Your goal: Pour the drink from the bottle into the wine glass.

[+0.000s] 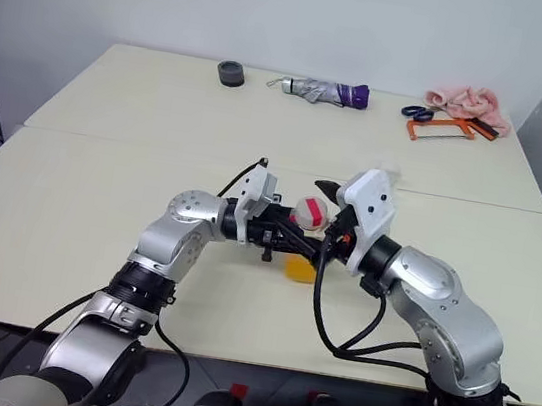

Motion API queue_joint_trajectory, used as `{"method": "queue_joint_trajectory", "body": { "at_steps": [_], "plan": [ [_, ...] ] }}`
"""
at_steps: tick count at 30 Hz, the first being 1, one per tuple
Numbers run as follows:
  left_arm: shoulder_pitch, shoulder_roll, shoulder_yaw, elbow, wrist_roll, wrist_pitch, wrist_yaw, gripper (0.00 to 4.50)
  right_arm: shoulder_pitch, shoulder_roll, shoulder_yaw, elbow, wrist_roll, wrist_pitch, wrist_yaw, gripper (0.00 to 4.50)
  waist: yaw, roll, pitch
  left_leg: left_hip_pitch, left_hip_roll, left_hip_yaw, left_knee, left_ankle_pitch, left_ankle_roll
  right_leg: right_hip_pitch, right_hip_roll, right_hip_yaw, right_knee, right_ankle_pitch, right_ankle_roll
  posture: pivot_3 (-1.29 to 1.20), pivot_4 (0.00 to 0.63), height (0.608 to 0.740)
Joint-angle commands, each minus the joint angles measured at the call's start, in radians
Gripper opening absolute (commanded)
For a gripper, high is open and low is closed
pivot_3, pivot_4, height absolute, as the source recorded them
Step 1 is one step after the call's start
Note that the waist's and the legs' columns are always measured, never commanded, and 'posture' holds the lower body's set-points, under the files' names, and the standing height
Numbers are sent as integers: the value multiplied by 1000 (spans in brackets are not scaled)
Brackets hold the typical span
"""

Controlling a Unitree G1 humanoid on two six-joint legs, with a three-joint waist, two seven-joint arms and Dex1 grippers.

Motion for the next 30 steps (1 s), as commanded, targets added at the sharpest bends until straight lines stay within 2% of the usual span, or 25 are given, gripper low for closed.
{"method": "queue_joint_trajectory", "body": {
  "at_steps": [1, 7, 18, 22, 25, 27, 30],
  "plan": [
    [-26, -7, 6, -6, 1, -39, -6, 1832, -19, -1, -6, -18, -9, -17, 6, 3862, 0, 0, 0, 0, 0, 0, 0, 0, 0, 0, 0, 0, 0, 0, 0, 0, 150, 740],
    [-32, -15, 15, -2, 0, -54, 10, 1823, -12, -11, 22, -11, -33, -16, 34, 1809, 0, 0, 0, 0, 0, 0, 0, 0, 0, 0, 0, 0, 0, 0, 0, 0, 150, 740],
    [-35, -7, 30, -55, -19, -32, 2, 1819, 4, -53, 65, 52, -50, -59, 153, 1820, 0, 0, 0, 0, 0, 0, 0, 0, 0, 0, 0, 0, 0, 0, 0, 0, 150, 740],
    [-39, 26, 25, -93, -39, 17, -57, 1817, -17, -104, 61, 130, -1, -164, 381, 1820, 0, 0, 0, 0, 0, 0, 0, 0, 0, 0, 0, 0, 0, 0, 0, 0, 150, 740],
    [-52, 39, 32, -98, -36, 22, -78, 1817, -70, -179, 83, 214, -23, -248, 562, 1820, 0, 0, 0, 0, 0, 0, 0, 0, 0, 0, 0, 0, 0, 0, 0, 0, 150, 740],
    [-60, 42, 37, -86, -30, 14, -79, 1816, -103, -198, 90, 256, -43, -288, 610, 1820, 0, 0, 0, 0, 0, 0, 0, 0, 0, 0, 0, -1, 0, 0, 0, 0, 150, 740],
    [-63, 35, 46, -74, -23, 4, -58, 1815, -115, -206, 57, 253, -11, -241, 596, 1820, 0, 0, 0, 0, 0, 0, 0, 0, 0, 0, 0, -1, 0, 0, 0, 0, 150, 740]
  ]
}}
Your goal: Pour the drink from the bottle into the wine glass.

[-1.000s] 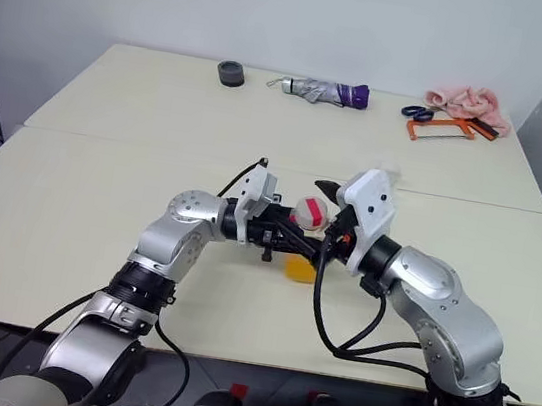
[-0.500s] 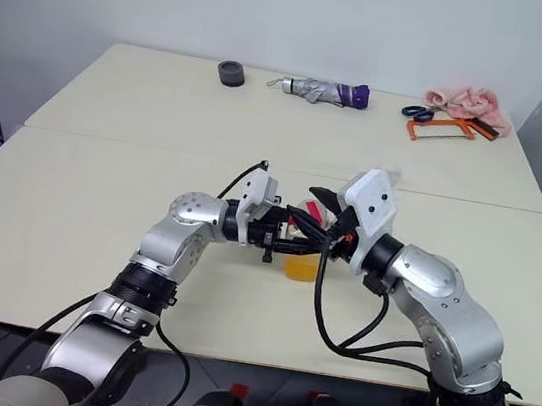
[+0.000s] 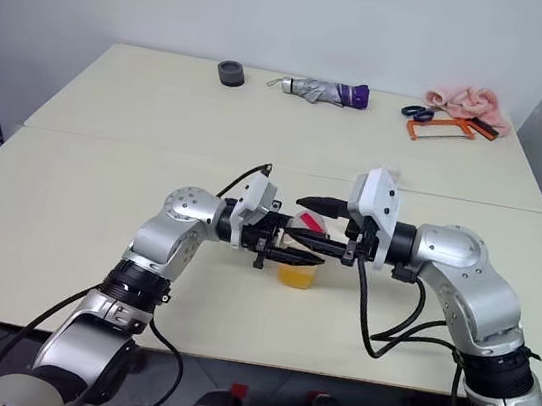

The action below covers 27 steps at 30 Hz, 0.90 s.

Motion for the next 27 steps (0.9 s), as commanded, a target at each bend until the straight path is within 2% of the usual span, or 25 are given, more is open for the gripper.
{"method": "queue_joint_trajectory", "body": {
  "at_steps": [1, 2, 8, 11, 15, 18, 27],
  "plan": [
    [-56, -2, 71, -26, -43, -18, 50, 1815, 23, -20, -3, -37, 33, 55, 22, 1820, 1, 0, 0, 0, 0, 0, 0, 0, 0, 0, 0, 0, 0, 0, 0, 0, 150, 740],
    [-52, -5, 75, -25, -40, -21, 63, 1815, 40, -5, -36, -55, 45, 67, -26, 1820, 1, 0, 0, 0, 0, 0, 0, 0, 0, 0, 0, 0, 0, 0, 0, 0, 150, 740],
    [-33, -14, 80, -28, -30, -37, 104, 1811, 134, 77, -191, -280, 171, 187, -293, 3914, 1, 0, 0, -1, 0, 0, 0, 0, 0, 0, -1, 0, 0, 0, 0, 0, 150, 740],
    [-41, -24, 84, -7, -23, -49, 117, 1806, 168, 121, -197, -363, 190, 245, -419, 3928, 1, 0, 0, -1, 0, -1, 0, 0, 0, -1, -1, 0, 0, 0, 0, 0, 150, 740],
    [-63, -38, 84, 36, -10, -75, 129, 1806, 182, 174, -85, -378, 13, 250, -603, 3928, 1, 0, 0, -1, 0, 0, 1, 0, 0, 0, -1, 0, 0, 0, 0, 0, 150, 740],
    [-75, -44, 81, 62, -5, -93, 129, 1806, 180, 235, -57, -368, -33, 265, -691, 3928, 0, 0, 0, -1, 0, 0, 0, 0, 0, -1, 0, 1, 0, 0, 0, 0, 150, 740],
    [-88, -54, 75, 107, 3, -129, 123, 1806, 176, 337, 13, -344, -106, 235, -746, 3928, 0, 0, 0, -1, 0, 0, 0, 0, 0, -1, 0, 1, 0, 0, 0, 0, 150, 740]
  ]
}}
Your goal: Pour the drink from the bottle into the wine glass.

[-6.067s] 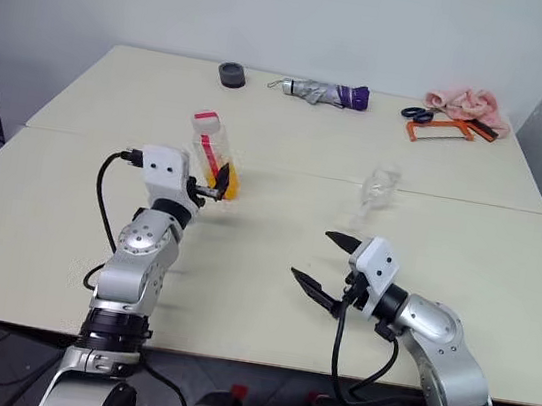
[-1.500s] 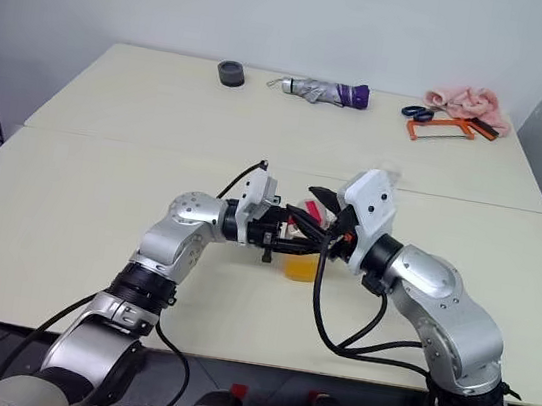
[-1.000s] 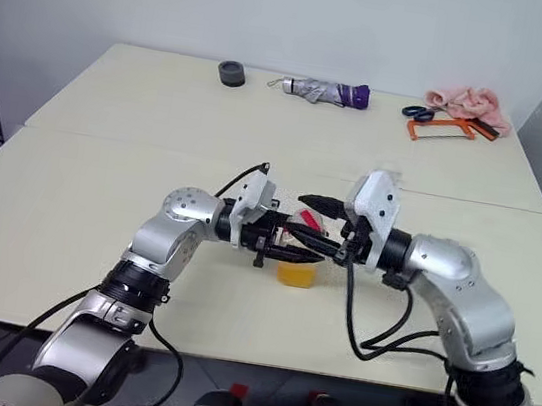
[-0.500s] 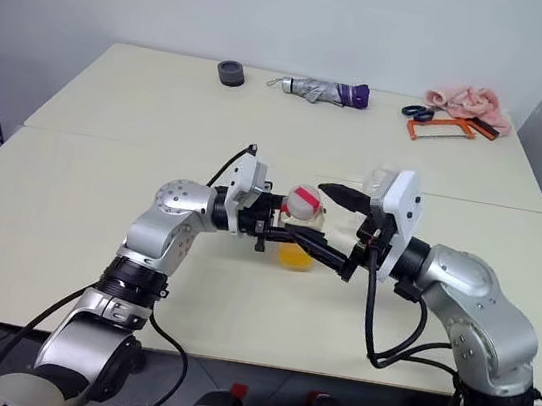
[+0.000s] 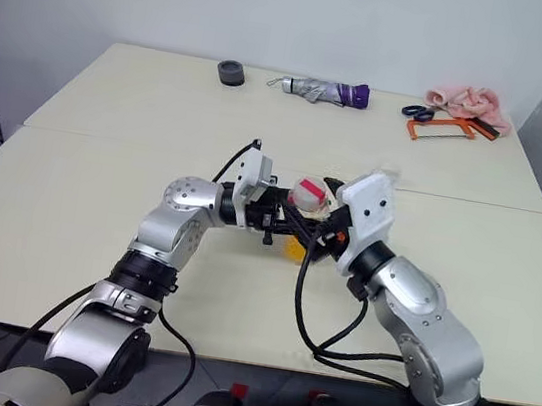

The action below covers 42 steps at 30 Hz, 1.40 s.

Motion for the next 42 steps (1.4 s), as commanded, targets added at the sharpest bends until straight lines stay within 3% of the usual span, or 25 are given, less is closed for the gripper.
{"method": "queue_joint_trajectory", "body": {
  "at_steps": [1, 6, 9, 11, 16, 20, 23, 29, 33, 35, 38, 42],
  "plan": [
    [-27, -7, 4, -5, -3, -33, -2, 1806, -16, 26, 12, -5, -20, -31, -7, 3928, 0, 0, 0, 0, 0, 0, 0, 0, 0, 0, 0, 0, 0, 0, 0, 0, 150, 740],
    [-20, -3, 2, -12, 0, -44, -3, 1806, -16, 48, 27, 24, -48, -62, 4, 3928, 0, 0, 0, 0, 0, 0, 0, 0, 0, 0, 0, 0, 0, 0, 0, 0, 150, 740],
    [-17, -3, 6, -19, -3, -39, 2, 1806, -14, 60, 30, 30, -57, -82, 13, 3329, 0, 0, 0, 0, 0, 0, 0, 0, 0, 0, 0, 0, 0, 0, 0, 0, 150, 740],
    [-15, -2, 6, -19, -3, -39, 1, 1806, -8, 65, 31, 30, -56, -90, 20, 2696, 0, 0, 0, 0, 0, 0, 0, 0, 0, 0, 0, 0, 0, 0, 0, 0, 150, 740],
    [-13, -1, 5, -20, -3, -38, 1, 1800, 1, 78, 28, 37, -59, -106, 26, 2682, 0, 0, 0, 0, 0, 0, 0, 0, 0, 0, 0, 0, 0, 0, 0, 0, 150, 740],
    [-8, 3, 4, -26, -6, -31, -3, 1799, 7, 91, 22, 50, -58, -126, 33, 1943, 0, 0, 0, 0, 0, 0, 0, 0, 0, 0, 0, 0, 0, 0, 0, 0, 150, 740],
    [-1, 11, 1, -41, -17, -10, -19, 1799, 4, 65, 24, 65, -38, -163, 107, 1947, 0, 0, 0, 0, 0, 0, 0, 0, 0, 0, 0, 0, 0, 0, 0, 0, 150, 740],
    [-13, 46, -10, -90, -58, 82, -113, 1796, -150, -148, 40, 224, 78, -221, 574, 1947, -3, 0, 0, 1, 0, 0, 0, 0, 0, 0, 0, 0, 0, 0, 0, 0, 150, 740],
    [-42, 67, -11, -101, -71, 121, -159, 1796, -281, -235, 53, 375, 123, -199, 794, 1947, -3, 1, 0, 1, 1, 0, 0, 0, 0, 0, 1, -1, 0, 0, 0, 0, 150, 740],
    [-53, 67, -10, -98, -69, 124, -164, 1795, -323, -257, 43, 456, 132, -182, 852, 1947, -2, 1, 1, 0, 1, 0, 0, 0, 0, 0, 1, -1, 0, 0, -1, 0, 150, 740],
    [-53, 56, 2, -99, -71, 129, -138, 1795, -308, -262, 15, 489, 82, -220, 806, 1947, -1, 1, 0, 0, 1, 0, 0, 0, 0, 0, 1, -1, 0, 0, -1, 0, 150, 740],
    [-38, 49, 10, -114, -73, 138, -107, 1791, -238, -267, -74, 393, 121, -188, 721, 3319, 0, 1, 1, -1, 1, 0, 0, 0, 0, 0, 0, -1, -1, 0, -1, 0, 150, 740]
  ]
}}
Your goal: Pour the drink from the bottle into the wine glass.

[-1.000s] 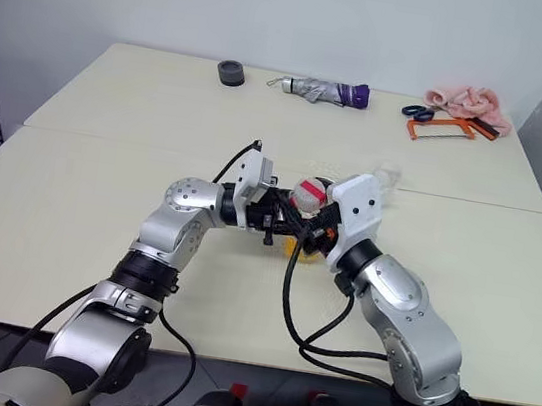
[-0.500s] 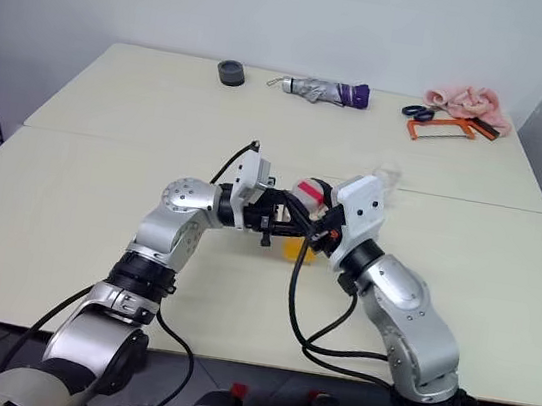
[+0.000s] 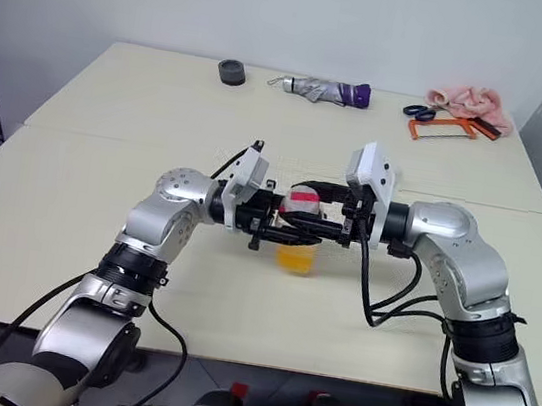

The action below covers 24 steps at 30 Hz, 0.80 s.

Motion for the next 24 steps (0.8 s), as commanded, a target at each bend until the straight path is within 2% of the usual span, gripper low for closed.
{"method": "queue_joint_trajectory", "body": {
  "at_steps": [1, 2, 5, 9, 13, 19, 24],
  "plan": [
    [-17, -9, 29, -54, -28, -4, 33, 1790, 90, -10, -107, -162, 48, 55, -109, 3649, 2, 0, 0, 0, 0, 0, 0, 0, 0, 0, -1, 0, 0, 0, 0, 0, 150, 740],
    [-13, -11, 29, -55, -25, -5, 45, 1789, 133, -6, -144, -236, 78, 90, -162, 4018, 3, 0, 0, -1, 0, -1, 0, 0, 0, 0, -1, 0, 0, 0, 0, 0, 150, 740],
    [-13, -15, 24, -42, -14, -15, 60, 1789, 252, 39, -193, -423, 94, 162, -345, 4031, 3, 0, 0, -1, 0, -1, 0, 0, 0, 0, -4, 0, 0, 0, 0, 0, 150, 740],
    [-17, -18, 18, -22, -5, -30, 60, 1789, 315, 105, -145, -534, -1, 194, -541, 4031, -3, 0, 0, 0, -1, 0, 0, 0, 0, 0, -2, 1, 1, 0, 1, 0, 150, 740],
    [-28, -25, 4, 17, 15, -69, 53, 1789, 287, 217, -31, -564, -136, 216, -739, 4031, -6, 0, 0, 2, 1, 0, 0, 0, 0, 0, 2, 2, 2, -1, 2, 0, 150, 740],
    [-43, -35, -2, 59, 25, -103, 42, 1789, 250, 261, 23, -540, -200, 204, -781, 4031, -1, 0, 0, 0, 0, 1, 0, 0, 0, 0, 2, 2, 0, 0, 0, 0, 150, 740],
    [-47, -41, 2, 81, 33, -126, 43, 1789, 247, 268, 18, -530, -190, 220, -768, 4031, -1, 0, 0, 0, 0, 0, 0, 0, 0, 0, 1, 1, 0, 0, 0, 0, 150, 740]
  ]
}}
